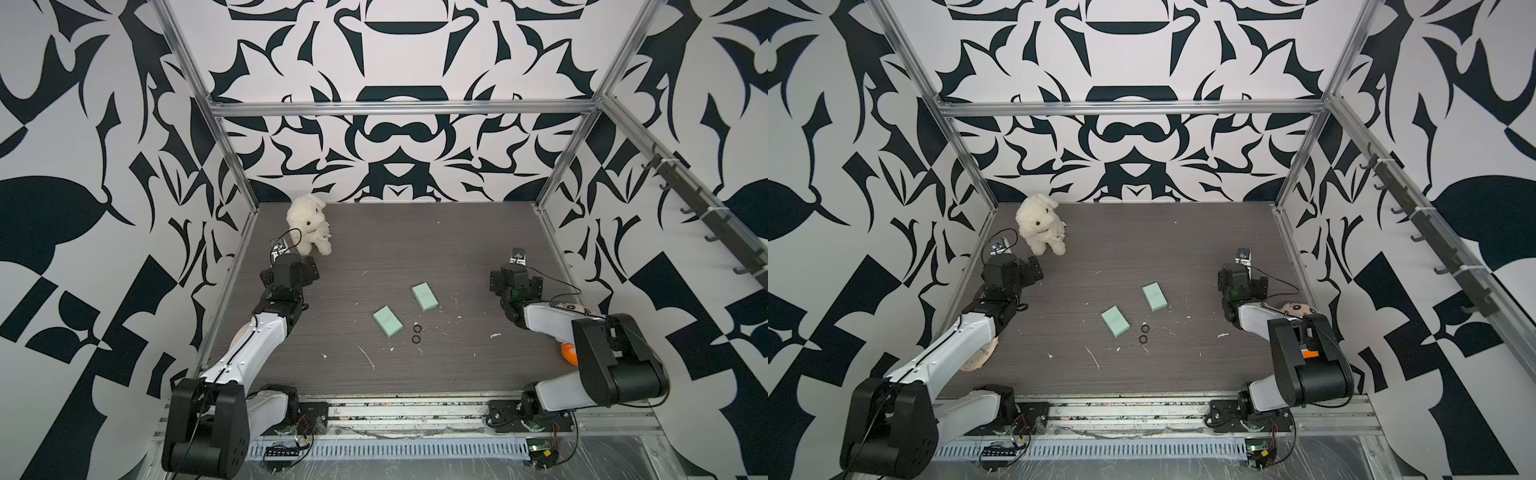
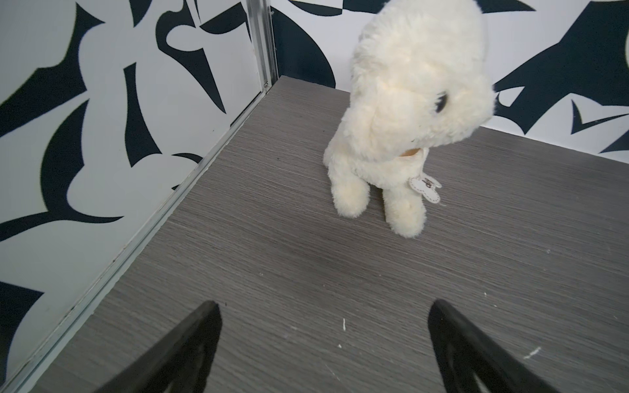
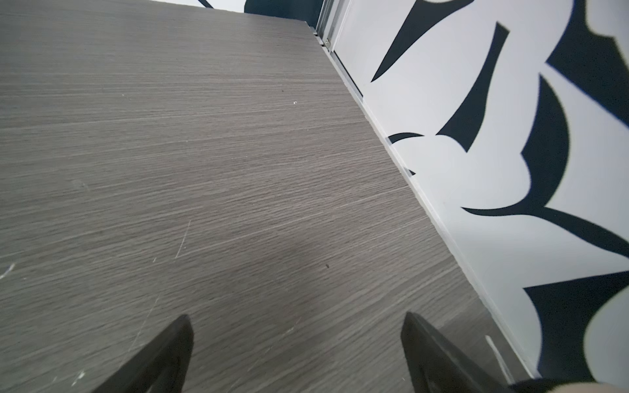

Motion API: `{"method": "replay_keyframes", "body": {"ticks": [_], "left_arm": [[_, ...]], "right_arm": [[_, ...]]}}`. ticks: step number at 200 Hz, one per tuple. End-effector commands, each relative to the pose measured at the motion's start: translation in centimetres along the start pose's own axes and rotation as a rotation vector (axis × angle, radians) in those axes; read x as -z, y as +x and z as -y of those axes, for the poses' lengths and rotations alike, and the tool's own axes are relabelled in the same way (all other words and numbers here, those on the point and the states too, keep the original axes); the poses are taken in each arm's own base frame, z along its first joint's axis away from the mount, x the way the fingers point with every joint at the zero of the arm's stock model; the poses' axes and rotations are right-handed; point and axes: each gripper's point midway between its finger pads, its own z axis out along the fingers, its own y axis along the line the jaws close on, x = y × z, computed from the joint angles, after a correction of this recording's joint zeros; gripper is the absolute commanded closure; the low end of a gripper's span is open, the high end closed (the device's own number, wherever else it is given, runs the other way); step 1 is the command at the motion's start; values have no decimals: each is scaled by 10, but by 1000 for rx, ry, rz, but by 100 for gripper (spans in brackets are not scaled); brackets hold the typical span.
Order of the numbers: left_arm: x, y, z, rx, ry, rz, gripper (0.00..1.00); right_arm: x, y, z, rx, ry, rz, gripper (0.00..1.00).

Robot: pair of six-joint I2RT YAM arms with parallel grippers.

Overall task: Take the rings out of the lift-off lid box
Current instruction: Reset both arms

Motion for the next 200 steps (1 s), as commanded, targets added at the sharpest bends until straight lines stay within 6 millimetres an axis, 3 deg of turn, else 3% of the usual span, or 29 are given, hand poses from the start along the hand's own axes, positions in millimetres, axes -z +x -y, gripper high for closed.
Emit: {"method": "replay_keyframes", "body": {"ticks": [1, 69, 96, 144, 149, 200], "left_arm": [[-8, 9, -6, -21, -3, -1, 1], [-21, 19, -14, -16, 6, 14, 1], [-25, 20, -16, -4, 24, 21, 1], [-28, 11, -13, -11, 77, 75, 1], [-34, 22, -11, -29, 82, 45, 1], [-42, 32, -11, -63, 104, 74, 1]], "right_arm": [[-4, -24, -6, -65, -60, 74, 1], [-2, -19, -24, -61, -172, 134, 0], [11, -12, -58, 1, -386, 237, 0], [8, -10, -50, -14, -335, 209, 0], [8, -9, -50, -13, -336, 210, 0], [8, -9, -49, -15, -332, 205, 0]]}}
